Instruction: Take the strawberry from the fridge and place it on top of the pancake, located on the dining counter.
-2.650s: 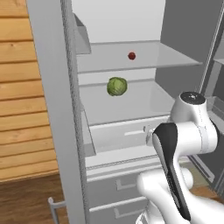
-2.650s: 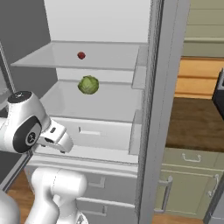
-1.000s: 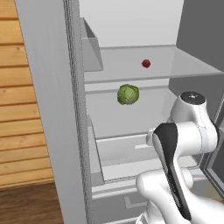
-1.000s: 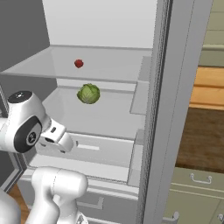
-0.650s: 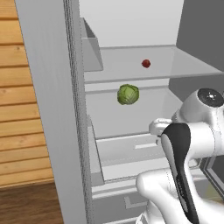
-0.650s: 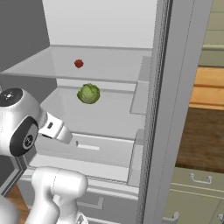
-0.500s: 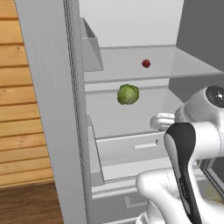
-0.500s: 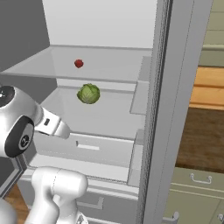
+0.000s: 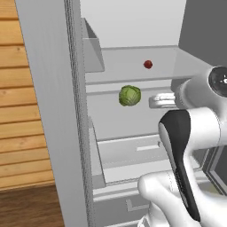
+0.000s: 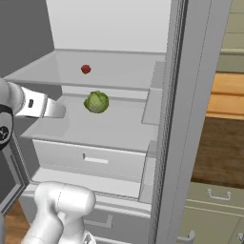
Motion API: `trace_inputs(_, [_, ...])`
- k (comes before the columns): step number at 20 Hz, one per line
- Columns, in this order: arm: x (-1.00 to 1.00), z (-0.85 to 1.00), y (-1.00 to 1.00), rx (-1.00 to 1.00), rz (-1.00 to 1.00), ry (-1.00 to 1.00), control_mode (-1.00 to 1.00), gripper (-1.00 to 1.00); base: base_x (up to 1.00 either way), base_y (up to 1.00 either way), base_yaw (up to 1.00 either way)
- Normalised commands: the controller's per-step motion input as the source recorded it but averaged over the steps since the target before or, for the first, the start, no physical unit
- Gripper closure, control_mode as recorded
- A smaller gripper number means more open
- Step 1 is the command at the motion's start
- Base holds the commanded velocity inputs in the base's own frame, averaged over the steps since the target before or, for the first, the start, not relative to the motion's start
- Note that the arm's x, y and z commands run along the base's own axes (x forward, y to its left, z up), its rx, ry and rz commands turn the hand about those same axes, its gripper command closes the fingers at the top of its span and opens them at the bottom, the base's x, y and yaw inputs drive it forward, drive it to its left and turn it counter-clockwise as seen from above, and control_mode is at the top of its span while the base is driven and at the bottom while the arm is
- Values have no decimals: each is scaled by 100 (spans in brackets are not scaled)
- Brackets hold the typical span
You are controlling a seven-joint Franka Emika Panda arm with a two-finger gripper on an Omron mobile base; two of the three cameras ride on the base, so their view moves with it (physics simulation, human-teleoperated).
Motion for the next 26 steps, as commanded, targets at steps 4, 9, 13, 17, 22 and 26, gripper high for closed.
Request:
trace_inputs(4, [45,61,0,-1,2,0,-100,-100,0,0,0])
trace_inputs(9, [77,14,-12,0,0,0,-100,-100,0,0,0])
trace_inputs(13, [82,0,-33,0,1,2,-100,-100,0,0,0])
trace_inputs(17, [94,0,-34,0,3,8,-100,-100,0,0,0])
trace_inputs(22, [82,0,1,0,0,0,-100,-100,0,0,0])
trace_inputs(26, [69,0,5,0,0,0,-100,-100,0,0,0])
